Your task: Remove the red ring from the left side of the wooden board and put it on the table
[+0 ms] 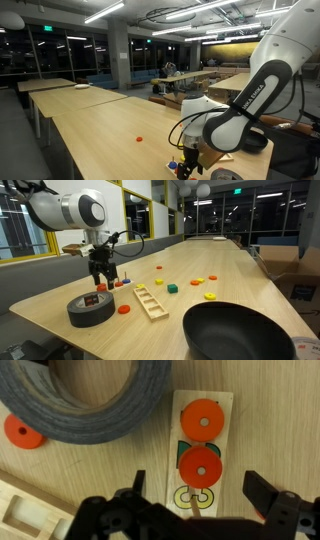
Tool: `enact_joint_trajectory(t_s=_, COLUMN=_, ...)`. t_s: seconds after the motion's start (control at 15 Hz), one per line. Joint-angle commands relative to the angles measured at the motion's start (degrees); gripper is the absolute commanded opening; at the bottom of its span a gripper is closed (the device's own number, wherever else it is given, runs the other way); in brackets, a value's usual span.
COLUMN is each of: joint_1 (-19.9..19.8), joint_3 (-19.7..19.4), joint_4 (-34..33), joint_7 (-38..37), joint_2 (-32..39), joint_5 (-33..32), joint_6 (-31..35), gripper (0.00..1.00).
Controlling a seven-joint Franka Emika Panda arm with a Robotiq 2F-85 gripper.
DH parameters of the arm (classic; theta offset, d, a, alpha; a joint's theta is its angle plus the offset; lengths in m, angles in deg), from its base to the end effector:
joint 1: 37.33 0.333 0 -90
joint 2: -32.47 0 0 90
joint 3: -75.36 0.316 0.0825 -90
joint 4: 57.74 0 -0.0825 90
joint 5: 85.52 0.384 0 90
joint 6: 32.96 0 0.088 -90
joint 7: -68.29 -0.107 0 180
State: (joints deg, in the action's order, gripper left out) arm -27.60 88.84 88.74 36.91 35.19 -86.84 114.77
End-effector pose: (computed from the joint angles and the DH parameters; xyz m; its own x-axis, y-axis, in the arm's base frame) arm 0.4133 0.1786 0.2485 0.9922 -0.1229 -0.0203 -0.1226 -0.9924 0.0133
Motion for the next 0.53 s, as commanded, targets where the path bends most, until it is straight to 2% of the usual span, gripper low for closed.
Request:
enact_joint_trajectory(t_s=0.0, joint_1=1.1, joint_3=-0.8, joint_4=1.2, joint_7=0.2, joint_2=-2.5, joint_5=1.5, joint_6=-0.8, gripper=1.0)
enact_joint_trajectory(t_s=0.47, joint_1=1.1, joint_3=-0.6, joint_4=2.6, joint_7=0.4, joint_2=-4.0, joint_5=2.1, joint_6=-0.9, gripper=1.0)
